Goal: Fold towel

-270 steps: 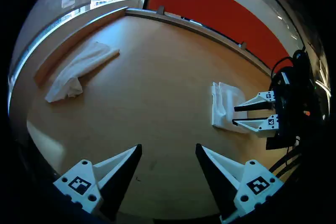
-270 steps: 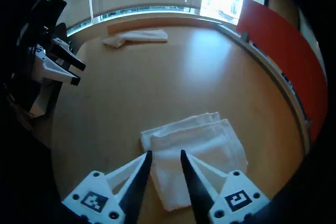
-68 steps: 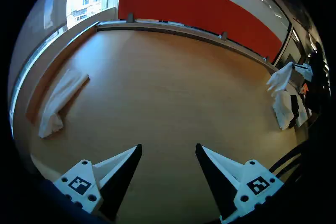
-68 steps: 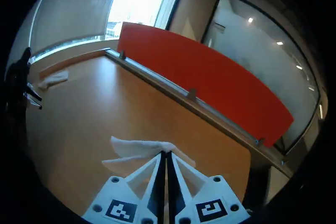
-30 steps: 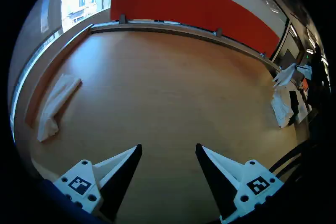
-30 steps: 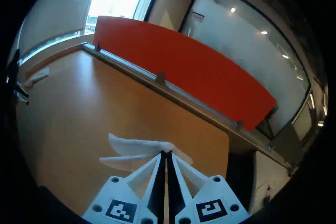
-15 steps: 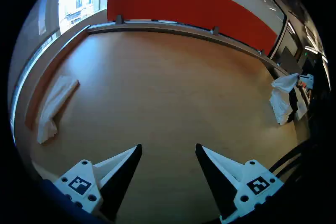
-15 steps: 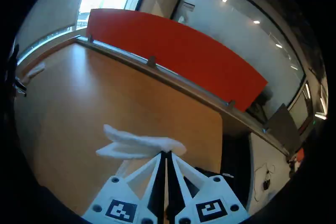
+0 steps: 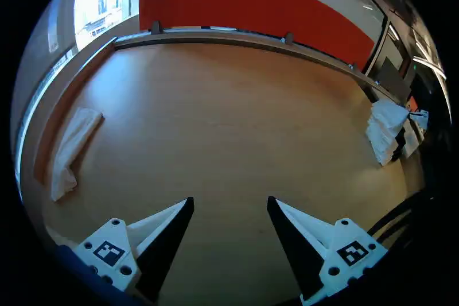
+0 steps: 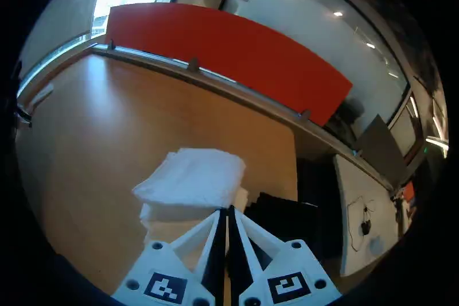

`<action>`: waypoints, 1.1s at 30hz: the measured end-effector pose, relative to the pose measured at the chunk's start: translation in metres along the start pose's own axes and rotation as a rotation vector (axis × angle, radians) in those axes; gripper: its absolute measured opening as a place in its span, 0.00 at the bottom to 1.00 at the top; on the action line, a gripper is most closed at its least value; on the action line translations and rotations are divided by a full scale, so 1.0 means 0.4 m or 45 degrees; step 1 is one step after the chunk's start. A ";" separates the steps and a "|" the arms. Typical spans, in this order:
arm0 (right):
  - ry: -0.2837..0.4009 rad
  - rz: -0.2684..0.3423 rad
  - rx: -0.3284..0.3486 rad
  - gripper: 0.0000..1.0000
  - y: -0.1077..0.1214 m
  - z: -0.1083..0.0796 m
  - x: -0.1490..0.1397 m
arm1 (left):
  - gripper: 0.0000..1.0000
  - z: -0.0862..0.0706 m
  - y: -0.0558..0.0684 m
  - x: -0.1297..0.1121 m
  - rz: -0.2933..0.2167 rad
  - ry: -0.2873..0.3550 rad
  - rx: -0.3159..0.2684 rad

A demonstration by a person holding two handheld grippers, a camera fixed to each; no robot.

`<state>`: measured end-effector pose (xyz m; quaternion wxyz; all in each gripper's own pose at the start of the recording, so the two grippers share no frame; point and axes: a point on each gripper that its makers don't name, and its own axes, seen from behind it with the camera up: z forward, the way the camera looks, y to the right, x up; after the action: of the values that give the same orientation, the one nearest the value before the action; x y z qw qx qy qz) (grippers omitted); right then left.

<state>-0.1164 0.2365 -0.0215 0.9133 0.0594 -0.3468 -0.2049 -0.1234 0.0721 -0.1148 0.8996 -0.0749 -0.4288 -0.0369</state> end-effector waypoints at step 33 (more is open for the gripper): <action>-0.229 0.177 -0.015 0.02 -0.032 0.054 -0.268 | 0.95 -0.012 -0.012 -0.012 0.014 -0.015 0.027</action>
<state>-0.2073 0.2700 -0.0738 0.8909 0.0112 -0.4294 -0.1477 -0.1232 0.0665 -0.1211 0.8979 -0.0678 -0.4340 -0.0269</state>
